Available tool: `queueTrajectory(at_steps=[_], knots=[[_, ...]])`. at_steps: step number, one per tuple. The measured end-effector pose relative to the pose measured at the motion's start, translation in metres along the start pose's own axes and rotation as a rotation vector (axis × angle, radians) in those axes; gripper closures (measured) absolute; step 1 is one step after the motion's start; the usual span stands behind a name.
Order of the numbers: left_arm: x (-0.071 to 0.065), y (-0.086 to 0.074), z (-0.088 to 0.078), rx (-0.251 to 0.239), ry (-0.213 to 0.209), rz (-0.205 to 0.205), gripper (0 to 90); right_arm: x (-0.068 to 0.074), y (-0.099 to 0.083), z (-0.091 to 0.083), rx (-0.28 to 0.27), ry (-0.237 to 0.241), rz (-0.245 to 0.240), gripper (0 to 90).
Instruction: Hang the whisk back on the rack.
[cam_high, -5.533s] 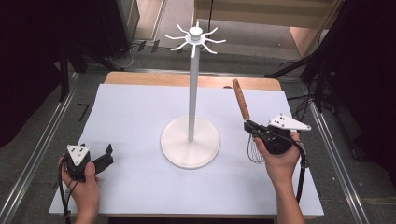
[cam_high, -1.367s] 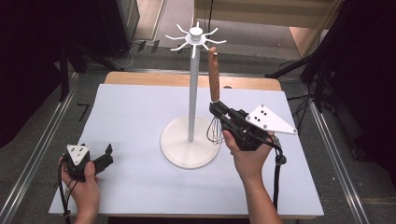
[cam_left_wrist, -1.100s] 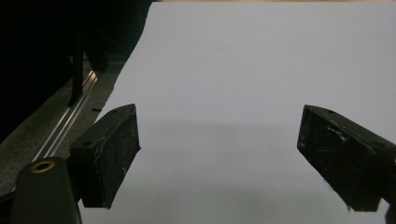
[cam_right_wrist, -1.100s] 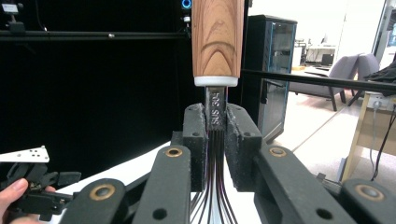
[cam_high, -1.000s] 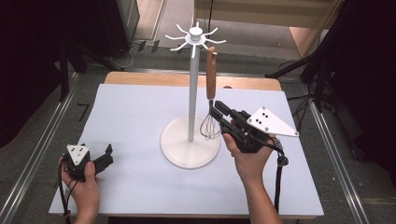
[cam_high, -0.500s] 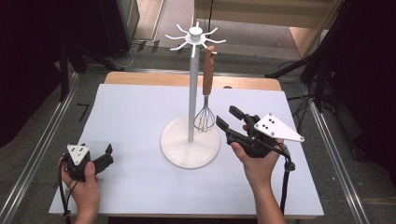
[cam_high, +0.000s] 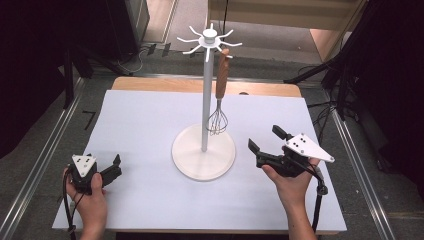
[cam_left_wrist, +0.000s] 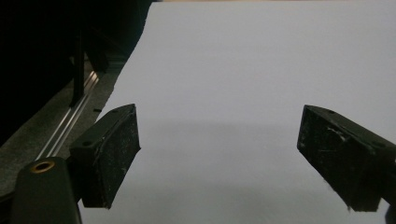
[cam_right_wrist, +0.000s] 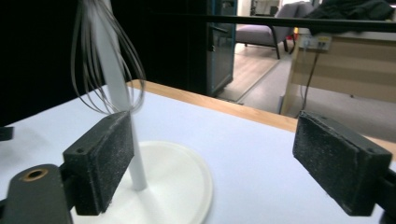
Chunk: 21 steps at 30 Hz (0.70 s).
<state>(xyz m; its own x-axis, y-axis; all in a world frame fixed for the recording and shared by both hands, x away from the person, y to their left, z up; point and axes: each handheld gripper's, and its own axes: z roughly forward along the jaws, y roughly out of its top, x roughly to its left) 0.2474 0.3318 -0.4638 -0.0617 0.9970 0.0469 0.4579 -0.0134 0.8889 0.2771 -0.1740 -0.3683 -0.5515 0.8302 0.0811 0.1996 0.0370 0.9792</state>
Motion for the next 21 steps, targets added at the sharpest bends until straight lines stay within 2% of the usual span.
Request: queueTrajectory(at_steps=[1, 2, 4, 10, 21], knots=[[0.0, 0.0, 0.0, -0.001, 0.0, 0.0, 13.6, -0.002, -0.003, -0.001, 0.003, -0.016, 0.008, 8.7], [0.0, 0.0, 0.0, -0.001, 0.0, 0.001, 13.6, -0.006, -0.007, -0.002, 0.019, -0.034, 0.015, 2.0], [0.0, 0.0, 0.0, -0.005, 0.001, 0.001, 13.6, -0.008, -0.009, -0.003, 0.026, -0.043, 0.019, 0.5], [0.0, 0.0, 0.0, -0.007, 0.001, 0.005, 13.6, -0.019, -0.024, -0.011, 0.05, -0.071, 0.009, 0.0], [-0.001, 0.0, 0.0, -0.003, 0.001, 0.008, 13.6, -0.041, -0.055, -0.027, 0.072, -0.106, 0.033, 0.0]])
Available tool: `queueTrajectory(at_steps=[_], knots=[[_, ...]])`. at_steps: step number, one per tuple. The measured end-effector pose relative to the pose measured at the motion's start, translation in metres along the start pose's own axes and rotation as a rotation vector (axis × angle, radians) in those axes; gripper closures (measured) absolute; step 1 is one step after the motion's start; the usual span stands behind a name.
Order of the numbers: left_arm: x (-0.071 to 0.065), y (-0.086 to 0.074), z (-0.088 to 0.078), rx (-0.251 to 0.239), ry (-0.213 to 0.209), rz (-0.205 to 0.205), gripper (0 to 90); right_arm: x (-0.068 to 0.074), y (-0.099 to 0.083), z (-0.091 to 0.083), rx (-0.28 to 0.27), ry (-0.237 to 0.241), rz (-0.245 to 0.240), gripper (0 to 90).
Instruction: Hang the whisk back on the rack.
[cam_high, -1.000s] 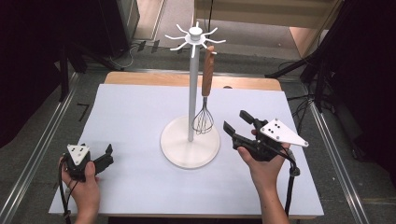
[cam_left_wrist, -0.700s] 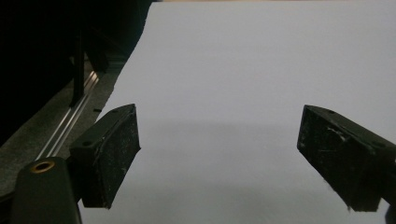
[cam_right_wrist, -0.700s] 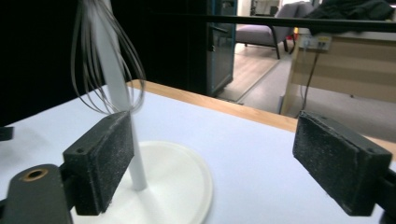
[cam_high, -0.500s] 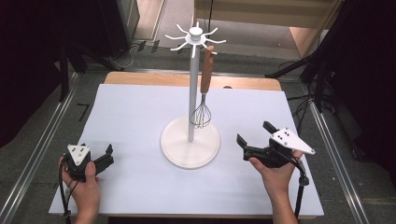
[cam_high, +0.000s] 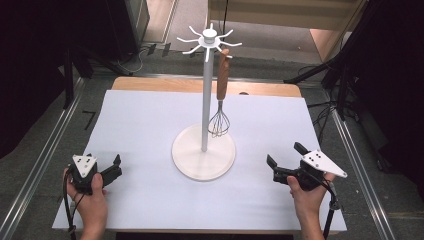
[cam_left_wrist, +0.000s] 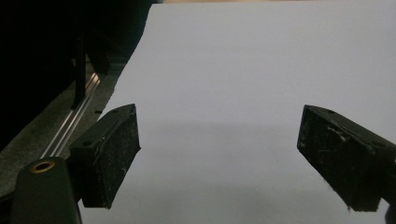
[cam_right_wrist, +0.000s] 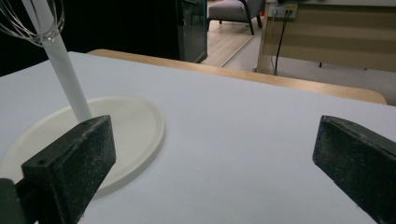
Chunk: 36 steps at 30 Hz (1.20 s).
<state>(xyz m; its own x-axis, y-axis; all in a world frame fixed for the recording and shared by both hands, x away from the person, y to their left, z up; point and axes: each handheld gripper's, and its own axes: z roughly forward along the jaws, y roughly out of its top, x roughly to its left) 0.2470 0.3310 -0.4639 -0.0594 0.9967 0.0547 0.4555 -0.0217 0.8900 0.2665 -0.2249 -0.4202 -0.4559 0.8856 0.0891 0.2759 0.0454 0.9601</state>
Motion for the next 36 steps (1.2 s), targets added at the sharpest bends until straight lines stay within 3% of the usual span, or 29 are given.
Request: queueTrajectory(at_steps=[12, 36], knots=[[0.0, 0.0, 0.0, -0.001, 0.0, 0.0, 13.6, -0.029, -0.029, -0.01, 0.032, -0.04, 0.042, 0.2], [0.0, 0.0, 0.0, -0.003, 0.001, -0.007, 13.6, -0.071, -0.054, -0.042, 0.059, -0.13, 0.109, 0.4]])
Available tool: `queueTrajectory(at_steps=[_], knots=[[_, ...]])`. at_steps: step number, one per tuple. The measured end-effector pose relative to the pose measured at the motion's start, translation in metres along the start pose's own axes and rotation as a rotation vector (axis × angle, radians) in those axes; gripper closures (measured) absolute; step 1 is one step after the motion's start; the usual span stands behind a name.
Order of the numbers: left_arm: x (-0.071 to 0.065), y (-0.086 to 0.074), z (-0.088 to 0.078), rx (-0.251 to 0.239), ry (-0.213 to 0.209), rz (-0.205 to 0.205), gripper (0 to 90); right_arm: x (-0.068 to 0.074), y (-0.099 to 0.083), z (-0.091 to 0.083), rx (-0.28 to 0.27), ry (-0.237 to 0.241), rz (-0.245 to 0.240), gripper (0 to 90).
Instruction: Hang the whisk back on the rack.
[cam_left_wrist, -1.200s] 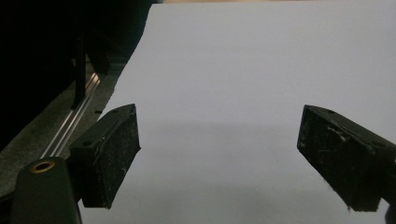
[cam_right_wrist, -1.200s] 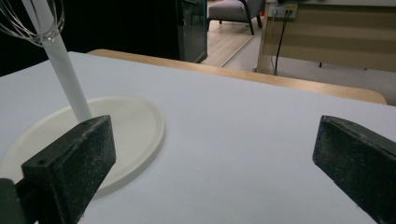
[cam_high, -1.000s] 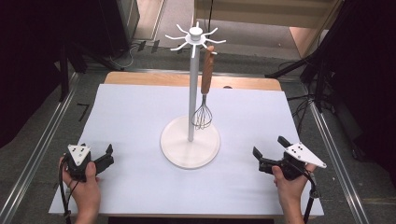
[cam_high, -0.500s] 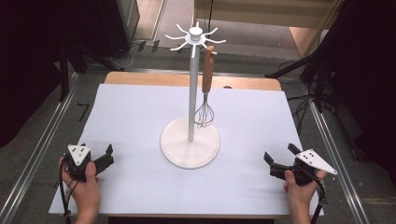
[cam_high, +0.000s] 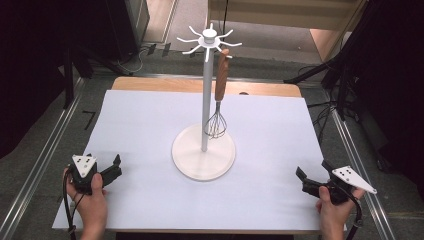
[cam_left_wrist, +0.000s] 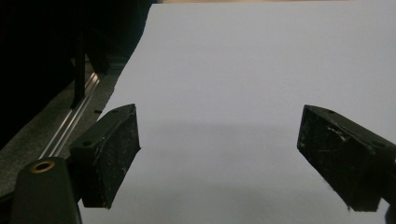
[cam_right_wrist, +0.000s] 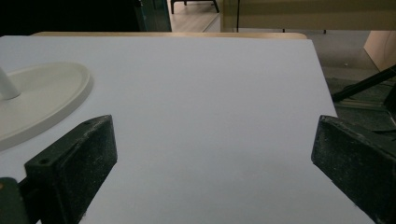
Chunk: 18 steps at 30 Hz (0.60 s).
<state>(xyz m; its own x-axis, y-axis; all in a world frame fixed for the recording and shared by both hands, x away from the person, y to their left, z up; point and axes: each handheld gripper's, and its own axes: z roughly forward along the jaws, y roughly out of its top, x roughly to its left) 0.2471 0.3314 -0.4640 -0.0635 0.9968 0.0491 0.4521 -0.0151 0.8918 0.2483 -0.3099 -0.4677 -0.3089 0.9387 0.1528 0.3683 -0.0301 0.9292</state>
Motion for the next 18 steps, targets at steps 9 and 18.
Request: queueTrajectory(at_steps=[9, 18], knots=[[0.0, 0.0, 0.0, -0.002, 0.0, -0.002, 13.6, -0.019, -0.007, -0.012, 0.004, -0.049, 0.029, 5.0], [0.0, 0.0, 0.0, -0.002, 0.0, -0.001, 13.6, -0.032, -0.012, -0.019, -0.006, -0.069, 0.077, 6.3]])
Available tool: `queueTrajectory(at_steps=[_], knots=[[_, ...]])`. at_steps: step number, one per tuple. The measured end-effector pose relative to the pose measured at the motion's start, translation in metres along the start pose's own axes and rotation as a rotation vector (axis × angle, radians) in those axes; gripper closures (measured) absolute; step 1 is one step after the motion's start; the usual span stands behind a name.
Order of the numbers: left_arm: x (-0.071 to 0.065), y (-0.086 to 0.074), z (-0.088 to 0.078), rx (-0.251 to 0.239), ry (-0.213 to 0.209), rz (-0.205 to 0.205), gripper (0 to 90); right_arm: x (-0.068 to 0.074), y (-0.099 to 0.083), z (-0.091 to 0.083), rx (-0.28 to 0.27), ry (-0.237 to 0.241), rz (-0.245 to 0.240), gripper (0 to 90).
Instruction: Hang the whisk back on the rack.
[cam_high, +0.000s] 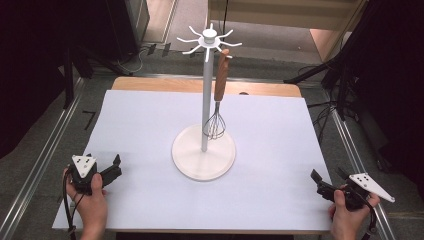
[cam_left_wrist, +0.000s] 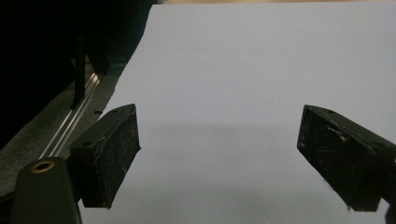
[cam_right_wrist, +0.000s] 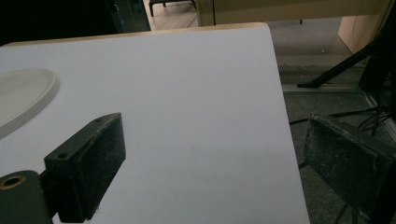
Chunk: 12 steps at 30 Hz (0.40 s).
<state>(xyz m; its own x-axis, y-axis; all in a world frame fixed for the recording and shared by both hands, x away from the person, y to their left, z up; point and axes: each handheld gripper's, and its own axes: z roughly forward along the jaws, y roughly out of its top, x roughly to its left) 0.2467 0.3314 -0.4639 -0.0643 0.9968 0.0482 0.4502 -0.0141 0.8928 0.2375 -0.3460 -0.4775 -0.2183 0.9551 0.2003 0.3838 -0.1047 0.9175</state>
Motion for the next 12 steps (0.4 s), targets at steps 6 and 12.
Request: queueTrajectory(at_steps=[6, 12], knots=[[0.0007, -0.0001, -0.0002, -0.002, -0.003, -0.005, 13.6, 0.0022, -0.0063, 0.008, 0.027, -0.039, 0.022, 13.0], [-0.0002, 0.0, 0.0004, 0.001, 0.002, 0.002, 13.7, 0.0035, -0.0073, 0.0093, 0.029, -0.042, 0.011, 13.0]])
